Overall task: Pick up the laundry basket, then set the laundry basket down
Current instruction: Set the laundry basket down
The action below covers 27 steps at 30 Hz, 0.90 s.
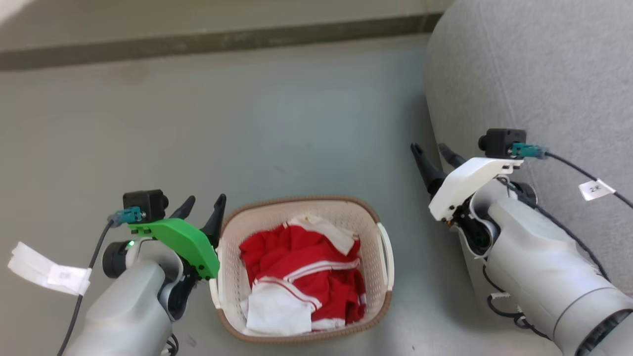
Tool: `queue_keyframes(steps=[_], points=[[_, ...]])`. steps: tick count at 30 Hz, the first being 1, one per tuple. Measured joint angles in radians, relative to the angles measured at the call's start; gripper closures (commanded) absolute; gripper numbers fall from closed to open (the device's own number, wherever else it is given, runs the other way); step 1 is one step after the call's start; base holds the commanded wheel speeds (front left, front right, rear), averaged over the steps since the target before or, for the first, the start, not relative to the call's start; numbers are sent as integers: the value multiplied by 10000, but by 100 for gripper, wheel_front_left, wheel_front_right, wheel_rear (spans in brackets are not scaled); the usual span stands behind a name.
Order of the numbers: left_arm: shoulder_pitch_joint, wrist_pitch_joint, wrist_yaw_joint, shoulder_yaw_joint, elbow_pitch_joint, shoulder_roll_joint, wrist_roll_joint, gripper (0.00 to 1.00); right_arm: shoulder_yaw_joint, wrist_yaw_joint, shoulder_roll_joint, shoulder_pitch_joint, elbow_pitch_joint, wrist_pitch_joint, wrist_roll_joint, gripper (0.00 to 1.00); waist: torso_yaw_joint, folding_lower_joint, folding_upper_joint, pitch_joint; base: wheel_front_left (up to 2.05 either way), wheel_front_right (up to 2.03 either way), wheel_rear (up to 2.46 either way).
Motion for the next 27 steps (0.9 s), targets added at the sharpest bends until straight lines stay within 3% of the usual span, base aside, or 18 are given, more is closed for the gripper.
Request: queue_keyframes(steps=[8, 12, 27], points=[[301, 0, 2, 1049, -913, 326, 245, 0, -788, -33, -479, 564, -1011, 0, -849, 0, 137, 0, 0, -1147, 0, 0, 0], [391, 0, 2, 1584, -1360, 523, 656, 0, -1198, -207, -723, 827, -1593, 0, -1296, 0, 208, 0, 0, -1700, 0, 0, 0], [1654, -2, 731, 3195, -3877, 779, 2255, 0, -3120, -1402, -1292, 2088, -4449, -4, -3137, 0, 228, 0, 0, -2796, 0, 0, 0]])
